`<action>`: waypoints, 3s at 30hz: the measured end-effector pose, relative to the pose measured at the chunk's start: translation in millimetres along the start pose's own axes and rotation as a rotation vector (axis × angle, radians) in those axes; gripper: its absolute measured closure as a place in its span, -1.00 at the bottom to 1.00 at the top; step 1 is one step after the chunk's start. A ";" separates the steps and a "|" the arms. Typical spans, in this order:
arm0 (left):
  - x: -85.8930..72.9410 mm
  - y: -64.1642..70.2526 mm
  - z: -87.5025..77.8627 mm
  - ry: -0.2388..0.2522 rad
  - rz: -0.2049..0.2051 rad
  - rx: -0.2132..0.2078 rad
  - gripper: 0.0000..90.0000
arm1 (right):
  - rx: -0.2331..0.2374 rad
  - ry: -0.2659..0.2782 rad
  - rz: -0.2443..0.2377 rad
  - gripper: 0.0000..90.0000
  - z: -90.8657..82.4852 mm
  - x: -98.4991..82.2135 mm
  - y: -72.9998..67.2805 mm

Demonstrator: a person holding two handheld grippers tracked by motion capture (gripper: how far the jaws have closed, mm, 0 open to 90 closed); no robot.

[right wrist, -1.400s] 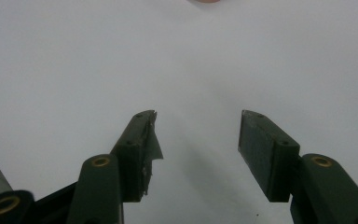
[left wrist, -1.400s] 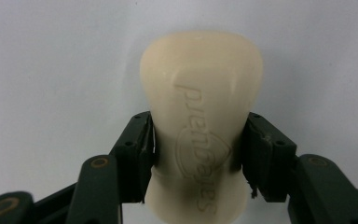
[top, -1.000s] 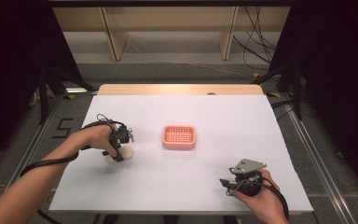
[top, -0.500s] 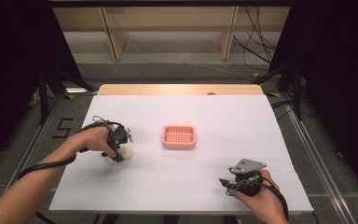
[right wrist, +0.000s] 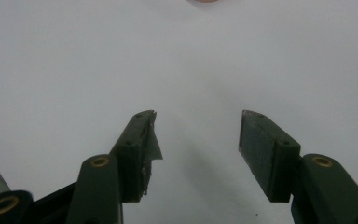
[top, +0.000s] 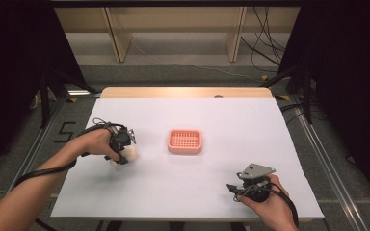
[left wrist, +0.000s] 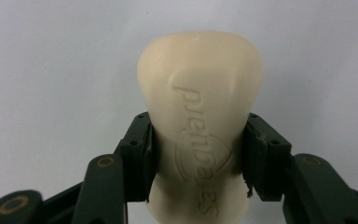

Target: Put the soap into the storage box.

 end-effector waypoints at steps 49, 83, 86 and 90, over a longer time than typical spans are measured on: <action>10.3 0.7 -22.9 0.142 -0.055 0.059 0.10 | -0.012 0.030 0.007 0.03 -2.3 1.3 -0.1; 31.0 -1.0 -25.3 0.164 -0.004 0.079 0.10 | -0.008 0.043 -0.003 0.03 -2.4 1.8 1.5; 32.3 -0.5 -25.5 0.164 -0.005 0.073 0.10 | -0.023 0.053 -0.009 0.03 -2.5 1.8 1.7; 35.7 -1.6 -25.2 0.167 0.005 0.075 0.10 | -0.020 0.044 0.008 0.03 -3.5 0.6 0.8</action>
Point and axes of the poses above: each handheld gripper's, and its own axes: z roughly forward along the jaws, x roughly out of its top, y roughly to its right, the point moved 2 cm from there along z, roughly forward along the jaws, and after that the axes turned 3 degrees about y, right-handed, at the moved point
